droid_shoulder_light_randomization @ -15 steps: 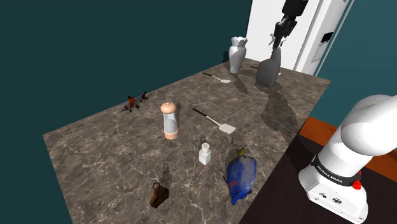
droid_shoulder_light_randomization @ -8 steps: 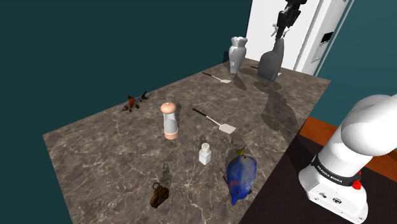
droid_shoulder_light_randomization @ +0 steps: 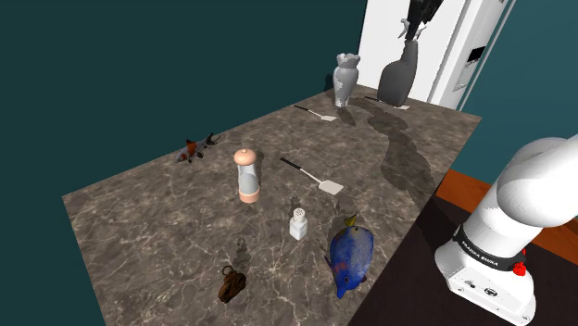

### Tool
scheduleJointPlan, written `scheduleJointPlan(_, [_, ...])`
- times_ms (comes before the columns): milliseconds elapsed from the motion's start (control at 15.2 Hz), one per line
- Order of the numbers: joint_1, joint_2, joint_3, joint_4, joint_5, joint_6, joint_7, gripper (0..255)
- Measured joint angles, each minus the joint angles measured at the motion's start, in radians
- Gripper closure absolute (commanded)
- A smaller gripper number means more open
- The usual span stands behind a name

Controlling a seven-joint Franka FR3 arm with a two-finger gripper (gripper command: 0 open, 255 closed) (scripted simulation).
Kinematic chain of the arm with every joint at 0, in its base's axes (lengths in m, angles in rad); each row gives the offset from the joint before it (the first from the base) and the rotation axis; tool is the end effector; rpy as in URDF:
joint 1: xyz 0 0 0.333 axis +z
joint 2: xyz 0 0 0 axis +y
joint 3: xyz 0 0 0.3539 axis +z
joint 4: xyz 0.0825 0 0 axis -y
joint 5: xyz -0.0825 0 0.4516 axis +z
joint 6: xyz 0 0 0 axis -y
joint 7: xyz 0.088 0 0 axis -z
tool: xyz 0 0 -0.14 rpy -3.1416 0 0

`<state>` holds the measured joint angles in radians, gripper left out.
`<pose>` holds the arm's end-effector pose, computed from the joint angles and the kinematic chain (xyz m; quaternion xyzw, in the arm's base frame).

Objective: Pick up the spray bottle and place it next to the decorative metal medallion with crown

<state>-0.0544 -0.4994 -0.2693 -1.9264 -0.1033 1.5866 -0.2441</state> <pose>0.4160 -0.1886 0.6944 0.9969 -0.0314 0.0723 0.0073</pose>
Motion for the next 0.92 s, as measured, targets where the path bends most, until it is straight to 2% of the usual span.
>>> scheduleJointPlan(528, [0.008, 0.053, 0.001, 0.158, 0.012, -0.107, -0.006, 255])
scheduleJointPlan(924, [0.028, -0.027, 0.104, 0.089, 0.027, -0.124, 0.116, 255])
